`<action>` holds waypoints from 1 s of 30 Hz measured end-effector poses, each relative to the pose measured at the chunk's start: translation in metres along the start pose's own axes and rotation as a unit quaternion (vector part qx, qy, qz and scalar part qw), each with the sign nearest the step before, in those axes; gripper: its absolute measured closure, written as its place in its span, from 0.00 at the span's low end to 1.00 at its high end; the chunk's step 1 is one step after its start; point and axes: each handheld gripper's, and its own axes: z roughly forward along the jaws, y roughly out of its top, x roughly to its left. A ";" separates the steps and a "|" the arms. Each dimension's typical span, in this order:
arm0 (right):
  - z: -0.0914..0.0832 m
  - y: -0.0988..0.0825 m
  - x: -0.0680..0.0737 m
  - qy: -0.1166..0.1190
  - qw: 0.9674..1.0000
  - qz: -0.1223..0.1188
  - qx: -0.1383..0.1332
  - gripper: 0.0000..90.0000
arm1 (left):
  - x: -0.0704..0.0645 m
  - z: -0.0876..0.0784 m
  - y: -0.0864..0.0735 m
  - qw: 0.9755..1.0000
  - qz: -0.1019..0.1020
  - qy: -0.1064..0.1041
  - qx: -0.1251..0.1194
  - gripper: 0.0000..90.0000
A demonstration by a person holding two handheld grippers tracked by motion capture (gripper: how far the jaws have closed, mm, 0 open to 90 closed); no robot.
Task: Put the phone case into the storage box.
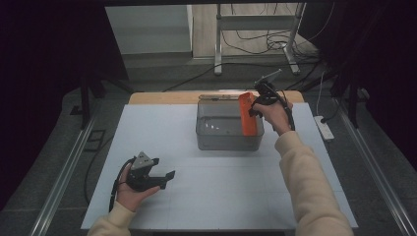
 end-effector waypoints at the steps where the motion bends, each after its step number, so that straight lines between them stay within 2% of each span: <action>1: 0.000 0.001 0.001 -0.001 1.000 0.001 0.001 0.88 | 0.000 0.000 0.000 1.000 0.000 0.000 0.000 0.21; 8: -0.002 0.003 0.004 -0.006 1.000 -0.006 0.011 0.88 | 0.000 0.000 0.000 1.000 0.000 0.001 0.000 0.21; 30: 0.004 0.001 0.008 -0.017 0.998 -0.002 0.064 0.88 | 0.000 -0.001 0.000 1.000 0.002 0.000 -0.001 0.21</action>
